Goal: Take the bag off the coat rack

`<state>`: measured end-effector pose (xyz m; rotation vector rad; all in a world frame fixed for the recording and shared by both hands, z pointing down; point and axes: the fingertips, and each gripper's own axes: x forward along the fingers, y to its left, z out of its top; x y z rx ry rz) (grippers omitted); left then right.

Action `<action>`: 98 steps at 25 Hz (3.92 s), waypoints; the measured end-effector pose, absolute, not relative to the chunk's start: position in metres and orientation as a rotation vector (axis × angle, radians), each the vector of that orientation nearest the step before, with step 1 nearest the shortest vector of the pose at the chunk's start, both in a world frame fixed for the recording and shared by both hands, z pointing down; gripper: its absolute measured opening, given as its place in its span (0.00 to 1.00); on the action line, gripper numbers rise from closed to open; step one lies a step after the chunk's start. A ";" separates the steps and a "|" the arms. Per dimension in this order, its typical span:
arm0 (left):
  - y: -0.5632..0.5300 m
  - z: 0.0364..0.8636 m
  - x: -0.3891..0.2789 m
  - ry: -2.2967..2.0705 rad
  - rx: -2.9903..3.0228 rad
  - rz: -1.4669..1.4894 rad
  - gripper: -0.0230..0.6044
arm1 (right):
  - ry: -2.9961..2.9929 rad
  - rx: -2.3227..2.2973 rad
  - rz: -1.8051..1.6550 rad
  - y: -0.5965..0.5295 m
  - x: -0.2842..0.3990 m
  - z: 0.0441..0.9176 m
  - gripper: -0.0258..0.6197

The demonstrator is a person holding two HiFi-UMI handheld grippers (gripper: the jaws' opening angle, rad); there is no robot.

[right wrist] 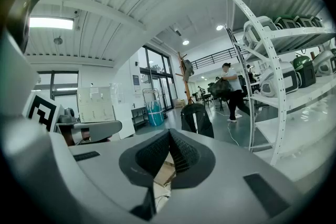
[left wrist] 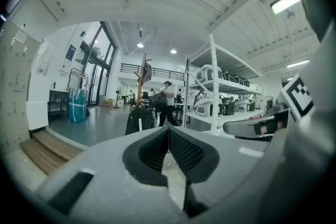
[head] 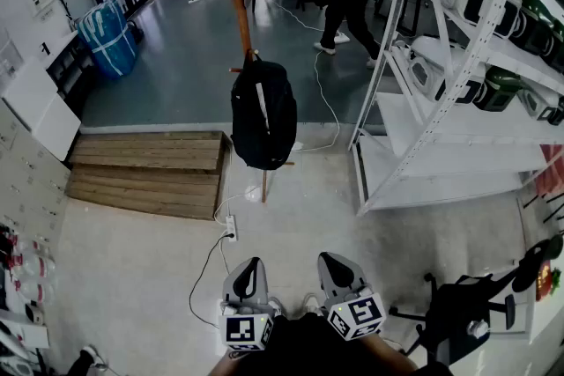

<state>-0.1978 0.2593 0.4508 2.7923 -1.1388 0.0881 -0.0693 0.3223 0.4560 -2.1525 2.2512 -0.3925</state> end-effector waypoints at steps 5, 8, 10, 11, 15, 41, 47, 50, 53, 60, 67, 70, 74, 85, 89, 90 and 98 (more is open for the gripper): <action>0.259 0.457 -0.197 -1.133 2.781 0.100 0.06 | 2.253 -2.148 -0.391 0.321 -0.068 0.456 0.06; 0.261 0.459 -0.195 -1.127 2.777 0.107 0.06 | 2.258 -2.141 -0.396 0.323 -0.068 0.458 0.06; 0.263 0.459 -0.193 -1.124 2.781 0.109 0.06 | 2.262 -2.135 -0.401 0.323 -0.068 0.458 0.06; 0.263 0.458 -0.192 -1.126 2.781 0.105 0.06 | 2.264 -2.131 -0.404 0.324 -0.068 0.458 0.06; 0.265 0.455 -0.189 -1.141 2.786 0.077 0.06 | 2.259 -2.111 -0.409 0.325 -0.064 0.457 0.06; 0.309 0.471 -0.128 -1.217 2.736 0.108 0.06 | 2.390 -1.967 -0.402 0.353 -0.017 0.471 0.06; 0.288 0.483 -0.119 -1.203 2.732 0.124 0.06 | 2.388 -1.975 -0.402 0.331 -0.007 0.479 0.06; 0.269 0.489 -0.116 -1.200 2.740 0.144 0.06 | 2.388 -1.983 -0.412 0.312 -0.003 0.483 0.06; 0.247 0.490 -0.112 -1.217 2.726 0.140 0.06 | 2.396 -1.977 -0.428 0.290 0.002 0.486 0.06; 0.175 0.499 -0.097 -1.205 2.710 0.149 0.06 | 2.425 -1.961 -0.445 0.219 0.010 0.494 0.06; 0.090 0.494 -0.081 -1.196 2.709 0.154 0.06 | 2.442 -1.963 -0.457 0.137 0.022 0.489 0.06; 0.052 0.490 -0.078 -1.183 2.728 0.147 0.06 | 2.431 -1.973 -0.475 0.101 0.025 0.488 0.06; 0.004 0.487 -0.077 -1.170 2.718 0.157 0.06 | 2.419 -1.985 -0.491 0.055 0.026 0.488 0.06; -0.094 0.484 -0.082 -1.194 2.710 0.154 0.06 | 2.398 -2.010 -0.489 -0.046 0.034 0.496 0.06; -0.108 0.489 -0.081 -1.202 2.700 0.150 0.06 | 2.434 -1.984 -0.501 -0.064 0.032 0.495 0.06; -0.112 0.492 -0.080 -1.204 2.695 0.154 0.06 | 2.442 -1.978 -0.499 -0.069 0.033 0.495 0.06; -0.149 0.498 -0.069 -1.280 2.646 0.145 0.06 | 2.504 -1.926 -0.503 -0.116 0.055 0.505 0.06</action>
